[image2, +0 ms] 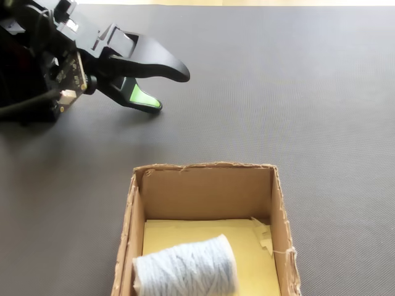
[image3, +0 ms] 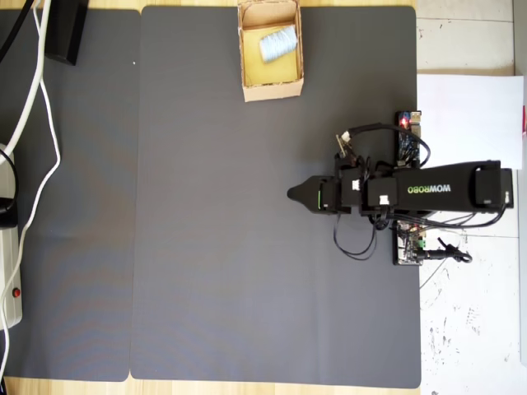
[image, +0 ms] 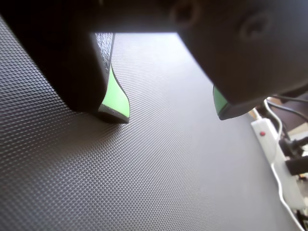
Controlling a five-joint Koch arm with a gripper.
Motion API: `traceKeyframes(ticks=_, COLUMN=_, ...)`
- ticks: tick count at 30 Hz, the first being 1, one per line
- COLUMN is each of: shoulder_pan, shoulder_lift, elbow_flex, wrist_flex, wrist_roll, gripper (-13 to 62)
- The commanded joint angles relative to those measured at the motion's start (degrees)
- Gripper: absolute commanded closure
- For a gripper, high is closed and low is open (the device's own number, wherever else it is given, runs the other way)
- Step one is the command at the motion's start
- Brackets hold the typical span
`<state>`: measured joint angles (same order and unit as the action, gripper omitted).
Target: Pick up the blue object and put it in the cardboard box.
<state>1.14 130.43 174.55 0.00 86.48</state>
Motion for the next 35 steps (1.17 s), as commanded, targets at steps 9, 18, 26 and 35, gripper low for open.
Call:
traceKeyframes(ticks=9, shoulder_pan=0.44, shoulder_lift=5.27, elbow_flex=4.13, wrist_flex=-1.05, wrist_roll=1.05, gripper=14.7)
traceKeyframes(ticks=18, shoulder_pan=3.16, shoulder_lift=5.27, elbow_flex=4.13, wrist_flex=3.34, wrist_roll=0.26, gripper=14.8)
traceKeyframes(ticks=26, shoulder_pan=3.16, shoulder_lift=5.27, elbow_flex=4.13, wrist_flex=3.25, wrist_roll=0.26, gripper=14.8)
traceKeyframes(ticks=35, shoulder_pan=3.16, shoulder_lift=5.27, elbow_flex=4.13, wrist_flex=3.25, wrist_roll=0.26, gripper=14.8)
